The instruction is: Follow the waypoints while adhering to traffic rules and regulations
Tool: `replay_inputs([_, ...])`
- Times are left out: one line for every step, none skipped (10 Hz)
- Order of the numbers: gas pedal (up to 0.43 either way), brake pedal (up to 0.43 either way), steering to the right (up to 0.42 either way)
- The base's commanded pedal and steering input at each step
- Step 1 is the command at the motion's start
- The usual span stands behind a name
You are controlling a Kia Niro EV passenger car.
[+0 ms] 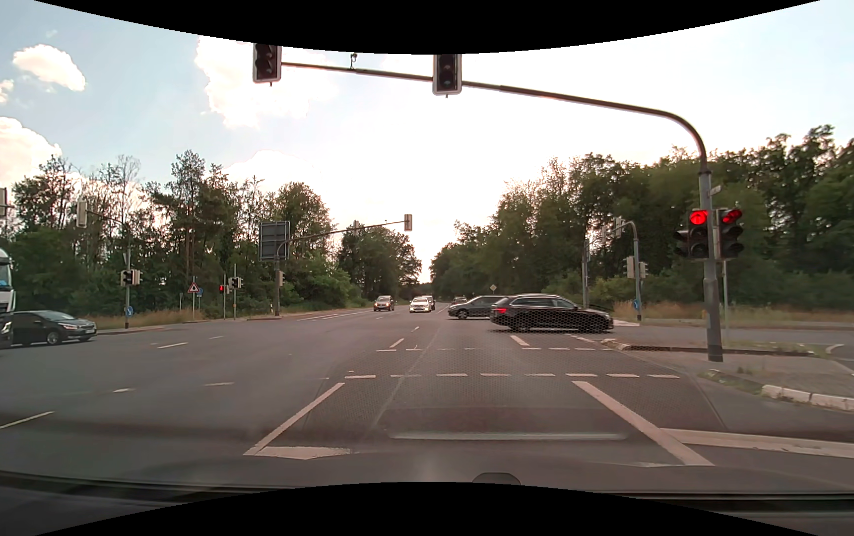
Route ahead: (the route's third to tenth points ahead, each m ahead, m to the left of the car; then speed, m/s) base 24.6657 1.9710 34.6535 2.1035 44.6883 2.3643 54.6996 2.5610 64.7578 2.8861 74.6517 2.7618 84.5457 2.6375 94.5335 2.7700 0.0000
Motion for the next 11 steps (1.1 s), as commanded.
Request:
replay_inputs([0.0,0.311,-0.008])
replay_inputs([0.0,0.311,-0.008])
replay_inputs([0.0,0.311,-0.008])
replay_inputs([0.0,0.311,-0.008])
replay_inputs([0.0,0.311,-0.008])
replay_inputs([0.0,0.311,-0.008])
replay_inputs([0.0,0.311,-0.008])
replay_inputs([0.0,0.311,-0.008])
replay_inputs([0.0,0.311,-0.008])
replay_inputs([0.0,0.305,-0.008])
replay_inputs([0.0,0.311,-0.008])
